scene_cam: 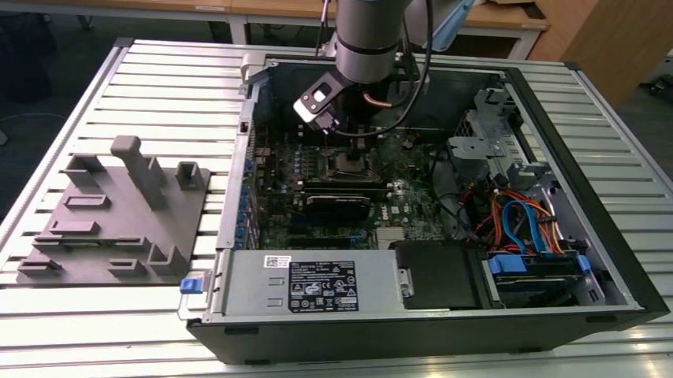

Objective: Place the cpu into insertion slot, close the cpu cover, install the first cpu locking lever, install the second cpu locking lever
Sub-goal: 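Close the cpu cover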

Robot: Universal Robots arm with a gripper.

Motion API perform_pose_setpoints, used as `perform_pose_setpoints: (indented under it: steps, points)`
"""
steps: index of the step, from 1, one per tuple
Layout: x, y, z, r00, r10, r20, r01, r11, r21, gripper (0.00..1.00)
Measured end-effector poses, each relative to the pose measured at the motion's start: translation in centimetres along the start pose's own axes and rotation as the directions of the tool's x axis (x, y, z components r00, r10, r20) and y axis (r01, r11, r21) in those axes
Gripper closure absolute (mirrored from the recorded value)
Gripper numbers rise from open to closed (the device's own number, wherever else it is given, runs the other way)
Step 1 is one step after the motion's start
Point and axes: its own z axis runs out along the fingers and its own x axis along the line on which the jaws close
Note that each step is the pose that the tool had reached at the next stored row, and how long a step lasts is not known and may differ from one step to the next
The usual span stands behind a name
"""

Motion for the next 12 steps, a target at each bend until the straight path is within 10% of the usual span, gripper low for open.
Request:
perform_pose_setpoints:
  steps: [12]
  points:
    - [0.03, 0.04, -1.01, 1.0, 0.0, -0.0003, 0.0, 1.0, 0.0077, 0.9]
